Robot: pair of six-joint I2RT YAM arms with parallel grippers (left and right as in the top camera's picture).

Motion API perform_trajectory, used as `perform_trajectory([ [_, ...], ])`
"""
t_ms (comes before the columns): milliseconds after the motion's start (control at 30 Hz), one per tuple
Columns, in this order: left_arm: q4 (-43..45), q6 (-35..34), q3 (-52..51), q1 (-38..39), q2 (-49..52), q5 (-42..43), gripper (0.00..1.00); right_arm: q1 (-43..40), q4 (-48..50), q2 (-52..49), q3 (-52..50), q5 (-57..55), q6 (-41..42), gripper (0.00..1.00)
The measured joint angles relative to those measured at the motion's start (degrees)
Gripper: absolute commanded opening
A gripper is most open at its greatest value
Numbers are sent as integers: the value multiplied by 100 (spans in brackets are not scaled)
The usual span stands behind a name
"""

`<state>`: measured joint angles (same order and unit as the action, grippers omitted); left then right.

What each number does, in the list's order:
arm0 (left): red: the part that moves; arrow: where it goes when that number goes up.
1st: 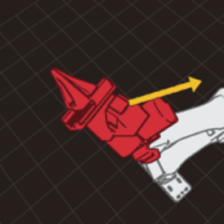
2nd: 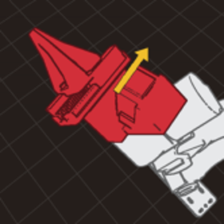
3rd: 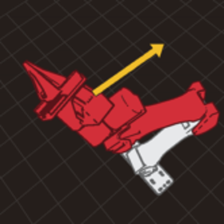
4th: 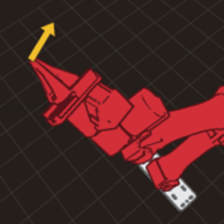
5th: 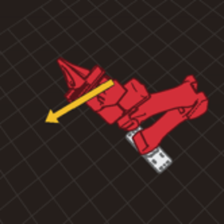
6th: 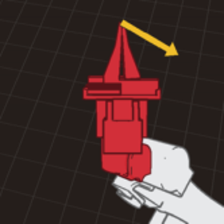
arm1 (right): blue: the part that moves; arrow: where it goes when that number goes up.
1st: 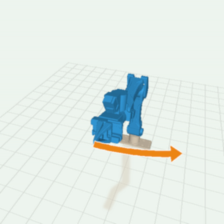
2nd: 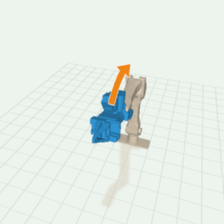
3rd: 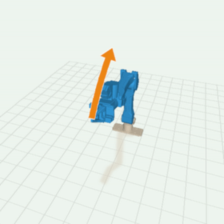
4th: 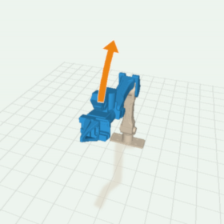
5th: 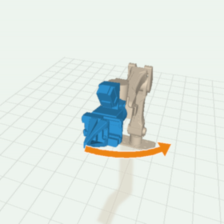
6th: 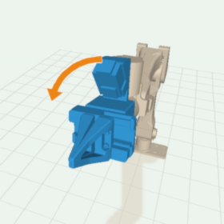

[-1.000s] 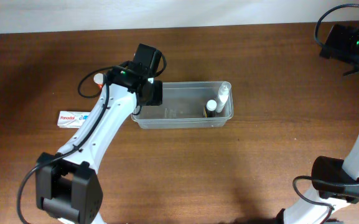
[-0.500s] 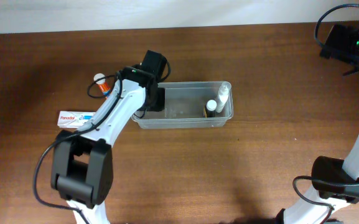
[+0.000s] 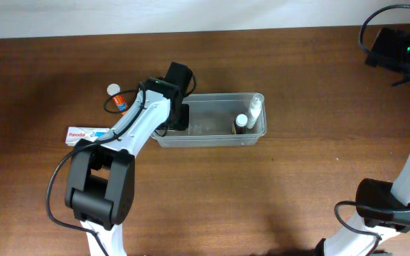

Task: Pack container
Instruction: 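Lower the jar into the container with the left gripper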

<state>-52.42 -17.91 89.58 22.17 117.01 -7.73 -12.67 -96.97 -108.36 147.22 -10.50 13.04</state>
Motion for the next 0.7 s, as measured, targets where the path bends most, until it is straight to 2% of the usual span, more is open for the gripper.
perform_trajectory([
  [533, 118, 0, 0, 0, 0, -243, 34, 0, 0, 0, 0, 0, 0, 98],
  [600, 131, 2, 0, 0, 0, -254, 43, 0, 0, 0, 0, 0, -2, 98],
  [700, 144, 2, 0, 0, 0, -291, 44, 0, 0, 0, 0, -2, 2, 98],
])
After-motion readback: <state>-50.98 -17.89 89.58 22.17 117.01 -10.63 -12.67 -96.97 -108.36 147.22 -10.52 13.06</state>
